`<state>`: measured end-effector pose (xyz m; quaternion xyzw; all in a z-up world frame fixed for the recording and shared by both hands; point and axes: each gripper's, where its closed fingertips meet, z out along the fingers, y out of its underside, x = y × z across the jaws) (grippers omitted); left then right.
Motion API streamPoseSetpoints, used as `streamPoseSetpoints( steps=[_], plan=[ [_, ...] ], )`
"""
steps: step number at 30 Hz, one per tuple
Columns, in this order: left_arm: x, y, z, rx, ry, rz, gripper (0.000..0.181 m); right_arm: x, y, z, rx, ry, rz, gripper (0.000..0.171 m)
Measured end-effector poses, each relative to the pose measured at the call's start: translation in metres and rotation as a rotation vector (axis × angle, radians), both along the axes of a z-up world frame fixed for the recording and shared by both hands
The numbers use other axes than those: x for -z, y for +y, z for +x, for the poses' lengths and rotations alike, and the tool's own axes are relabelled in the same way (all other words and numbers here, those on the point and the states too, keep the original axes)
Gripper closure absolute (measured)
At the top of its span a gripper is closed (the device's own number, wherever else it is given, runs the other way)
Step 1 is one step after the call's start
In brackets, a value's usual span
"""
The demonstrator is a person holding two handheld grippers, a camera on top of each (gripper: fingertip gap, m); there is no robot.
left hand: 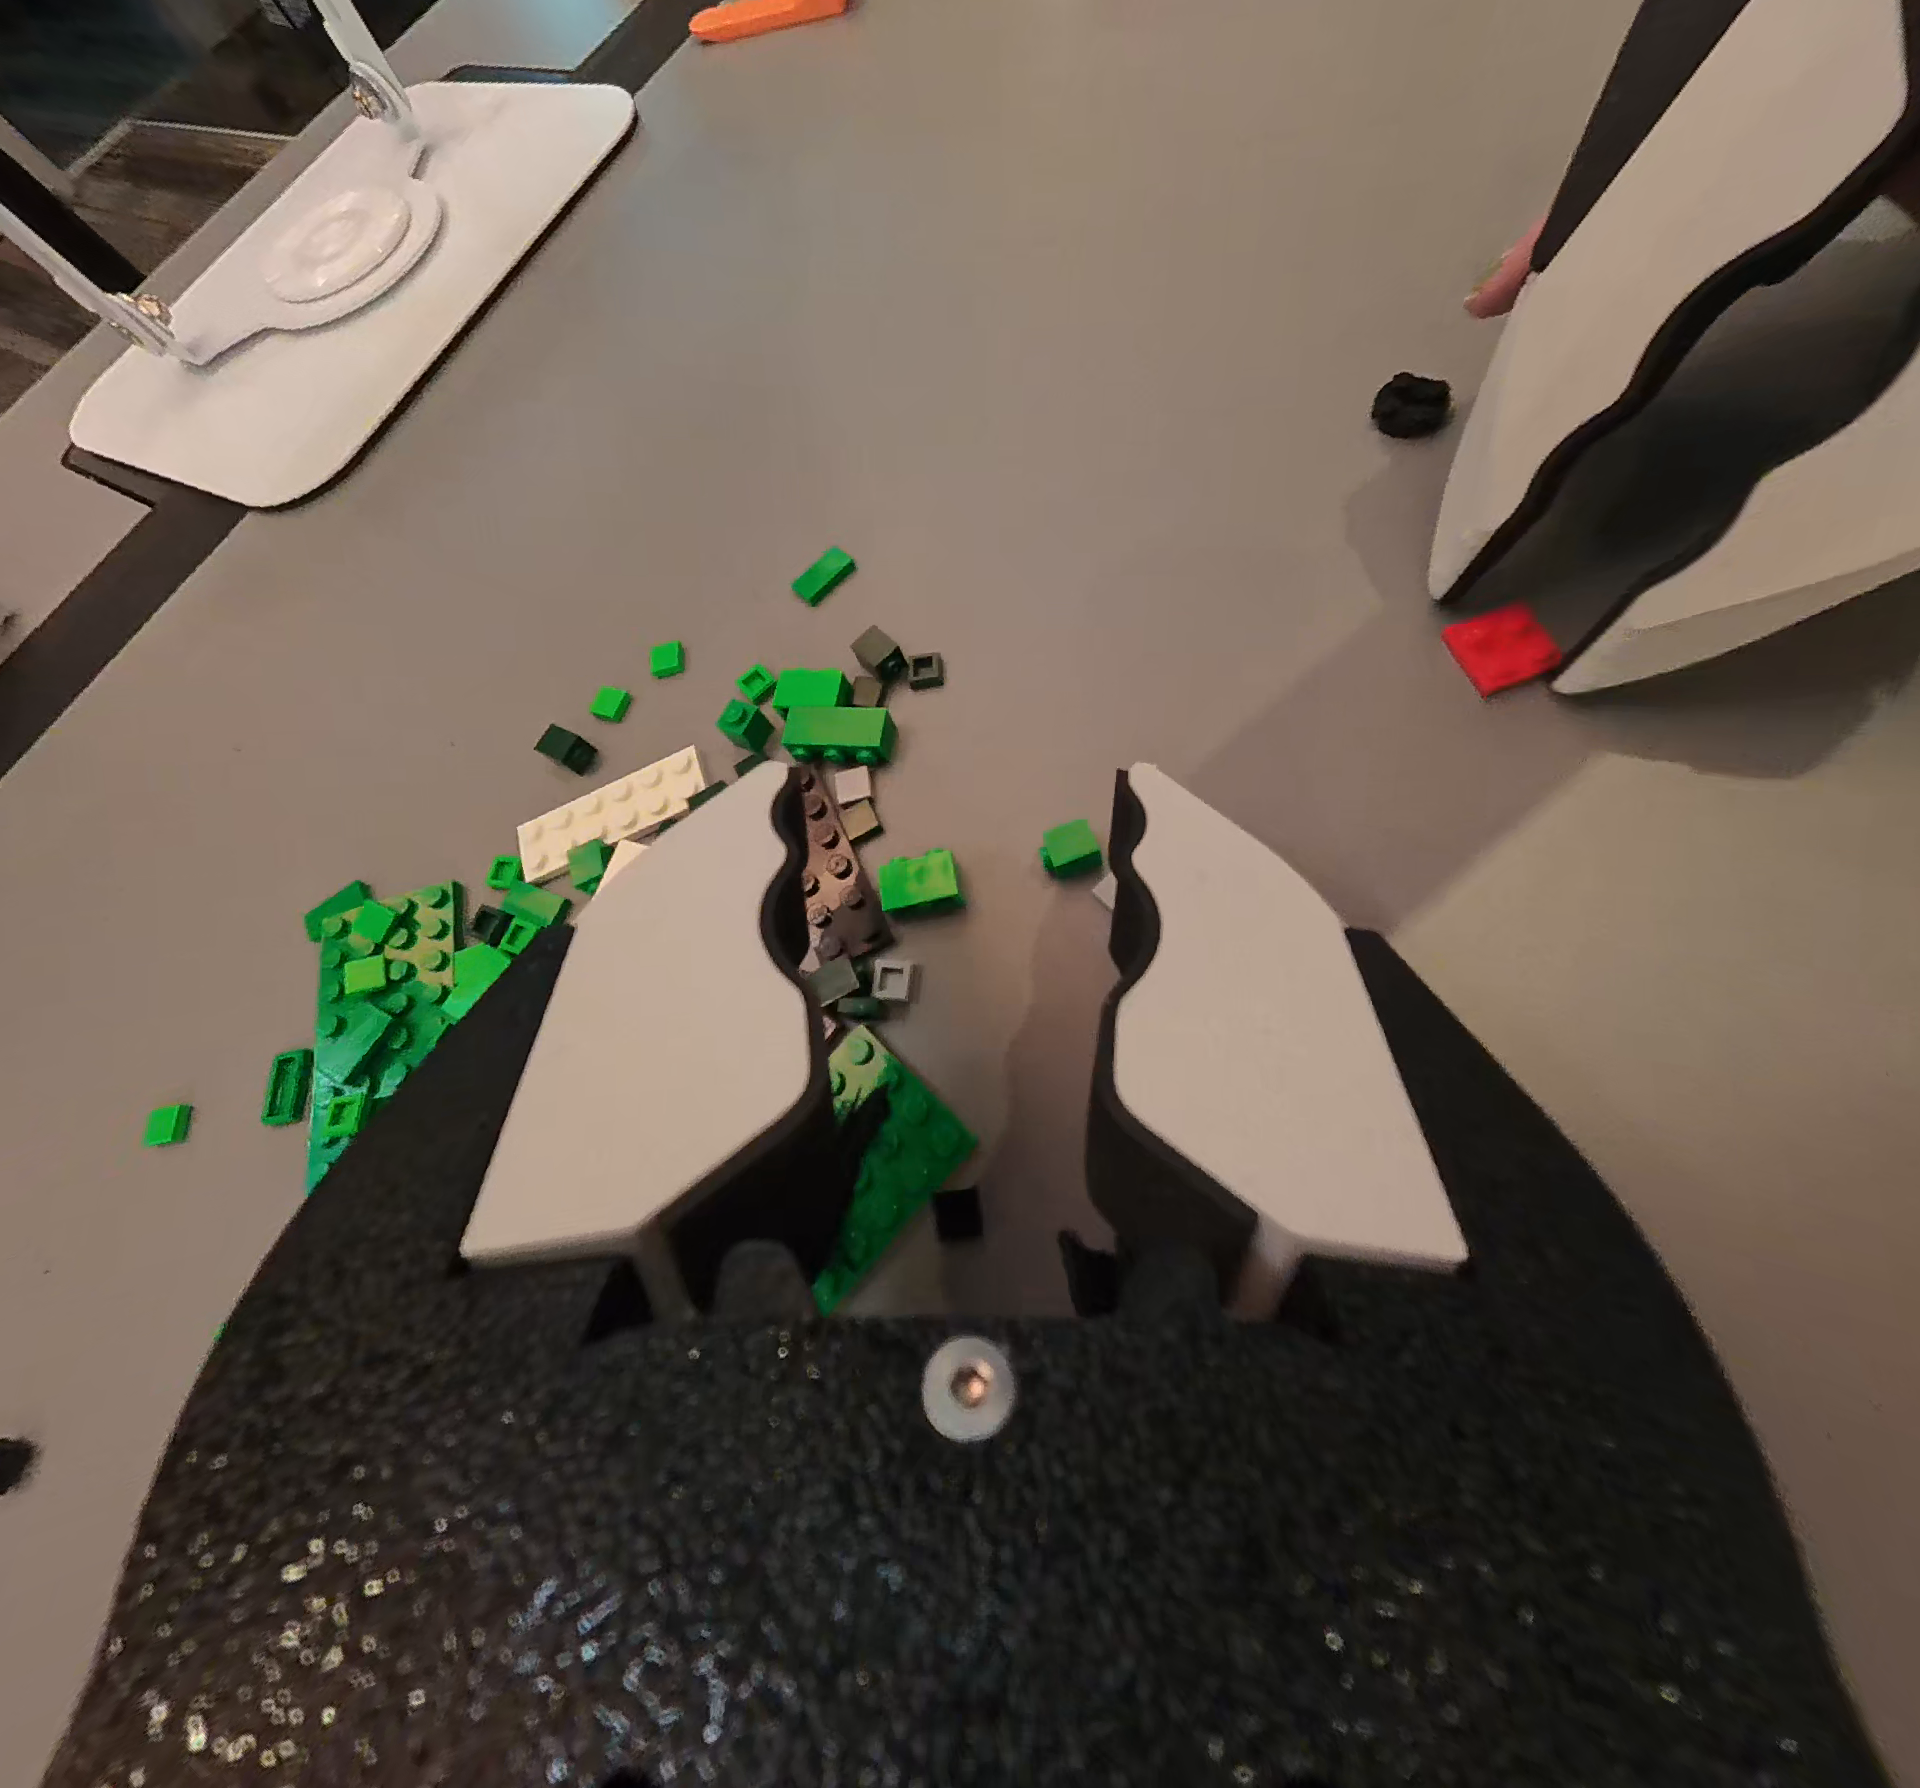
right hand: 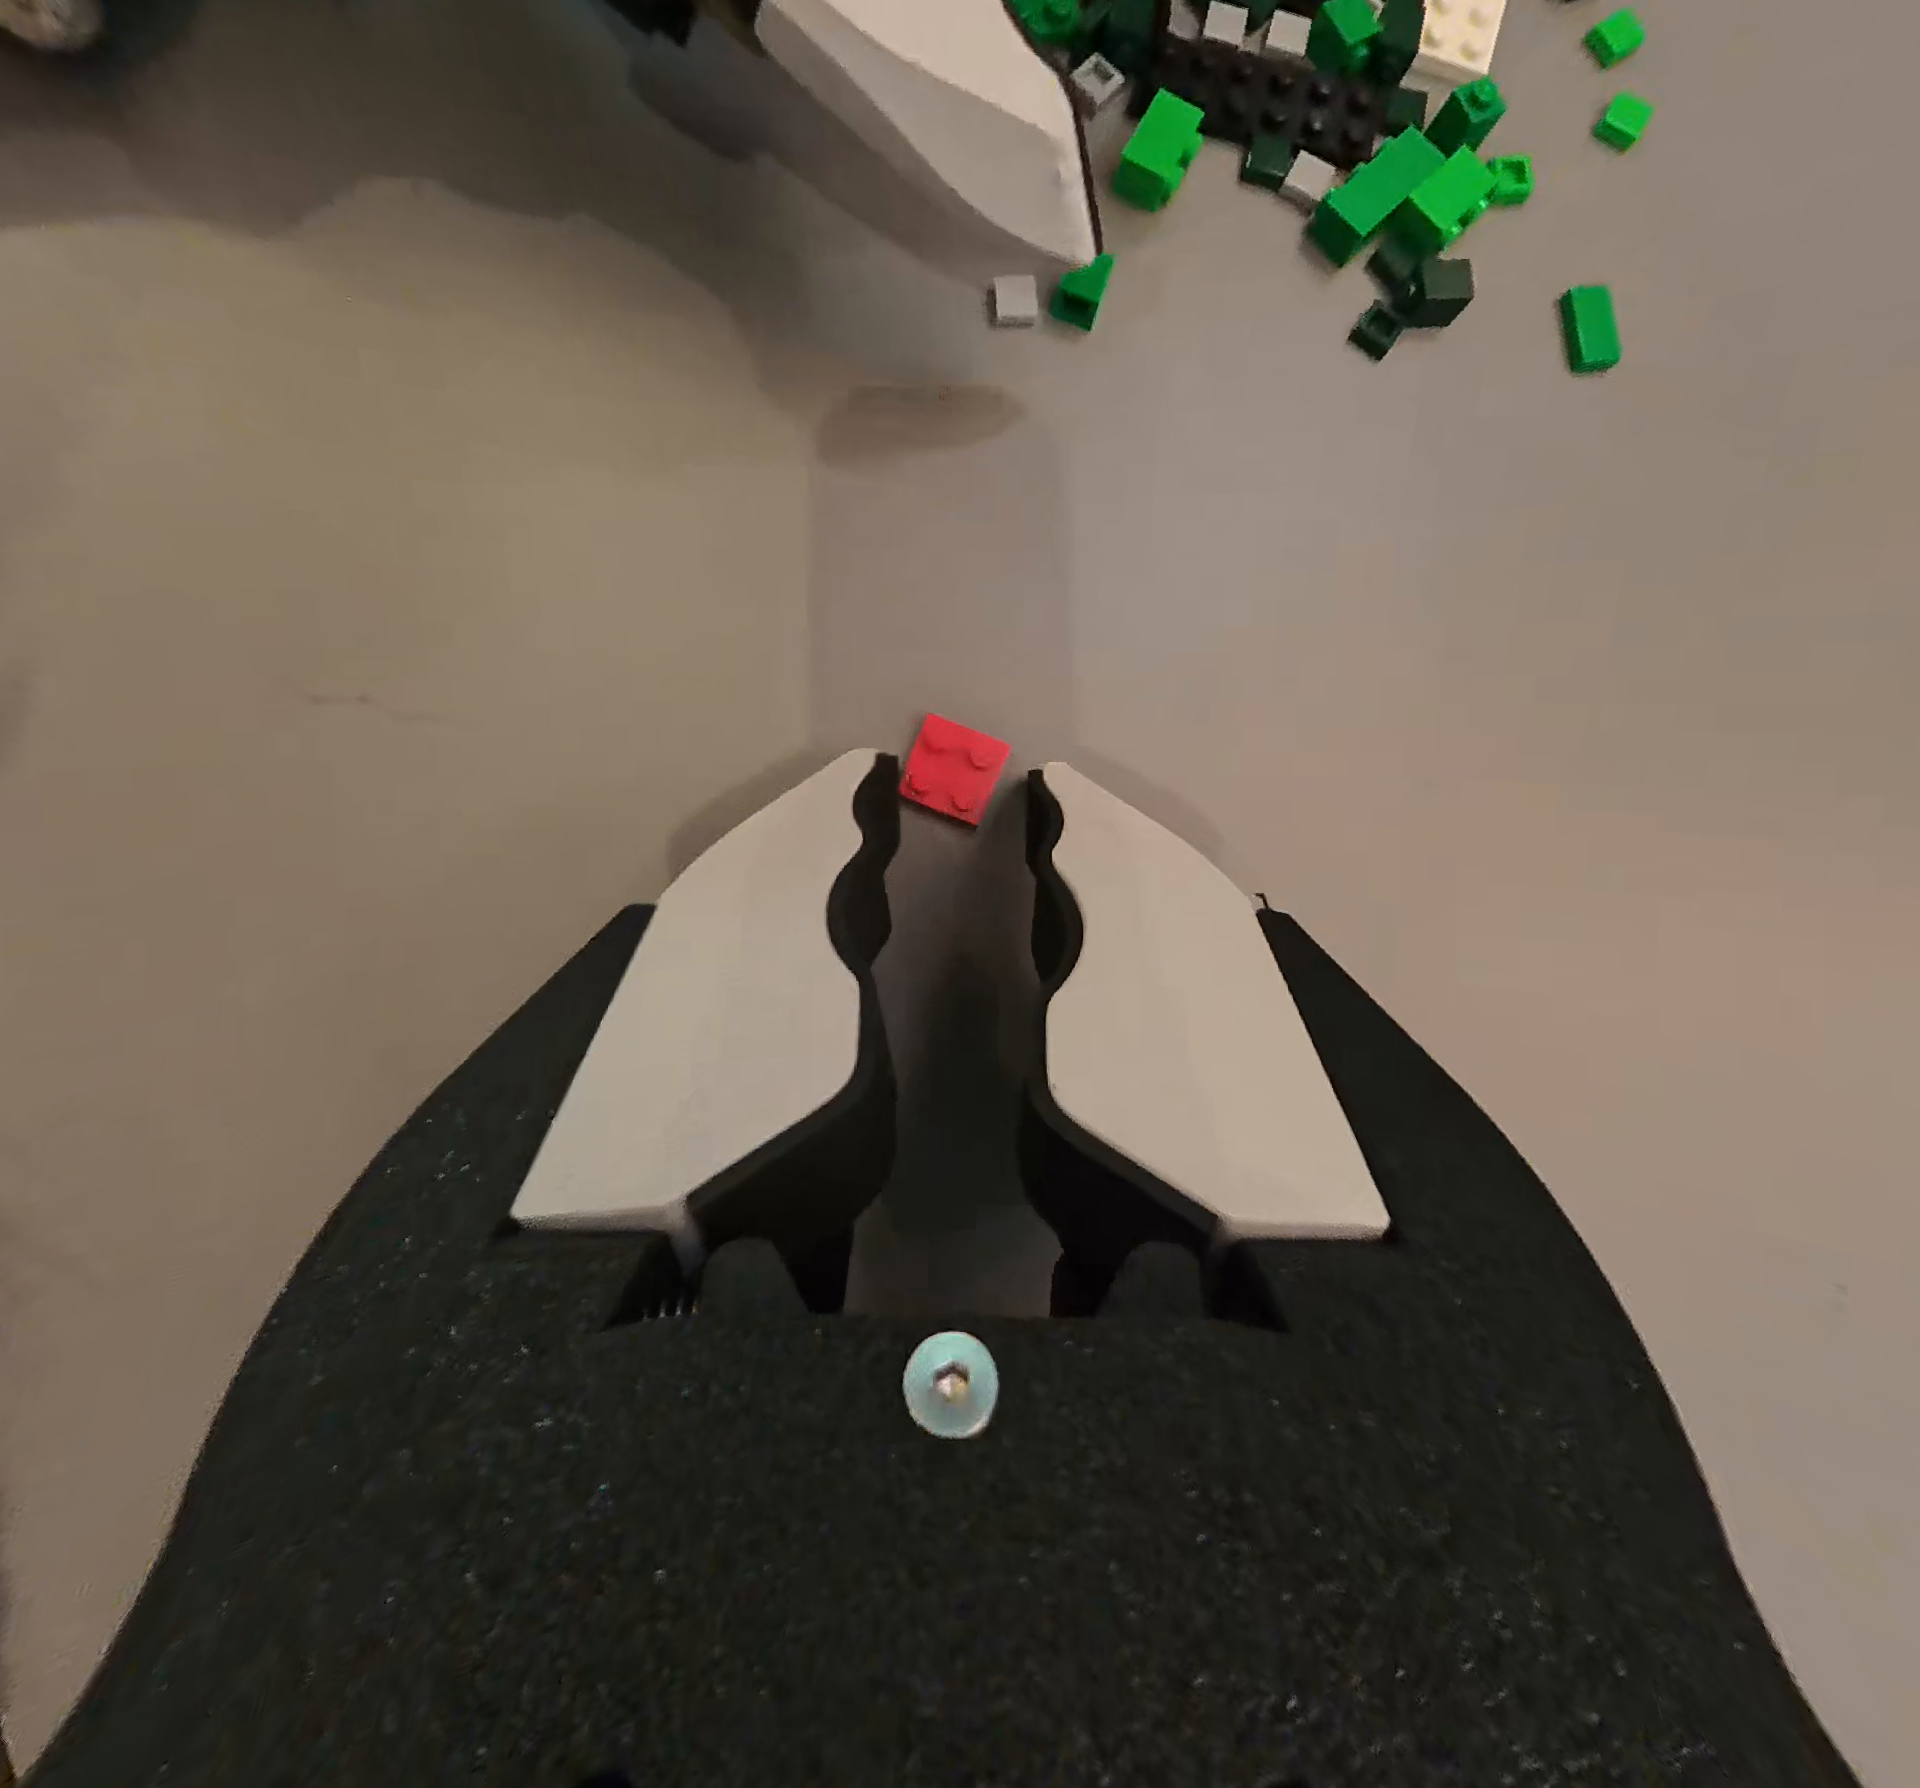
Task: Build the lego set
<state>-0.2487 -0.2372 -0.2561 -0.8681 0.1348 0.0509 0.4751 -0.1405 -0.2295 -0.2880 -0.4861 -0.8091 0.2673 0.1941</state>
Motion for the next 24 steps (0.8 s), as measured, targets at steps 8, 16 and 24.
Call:
streamPoseSetpoints(
  steps=[8,16,24],
  plan=[
    [-0.009,0.003,0.015,0.066,0.011,0.063,0.13,-0.01,0.008,0.002,-0.067,0.04,-0.006,0.155],
    [-0.002,0.031,0.098,0.354,-0.024,0.022,0.138,-0.053,0.103,0.001,-0.032,0.346,-0.107,0.155],
    [0.027,0.063,0.116,0.457,-0.03,-0.137,0.144,-0.03,0.088,0.028,-0.319,0.314,-0.116,0.155]
  ],
)
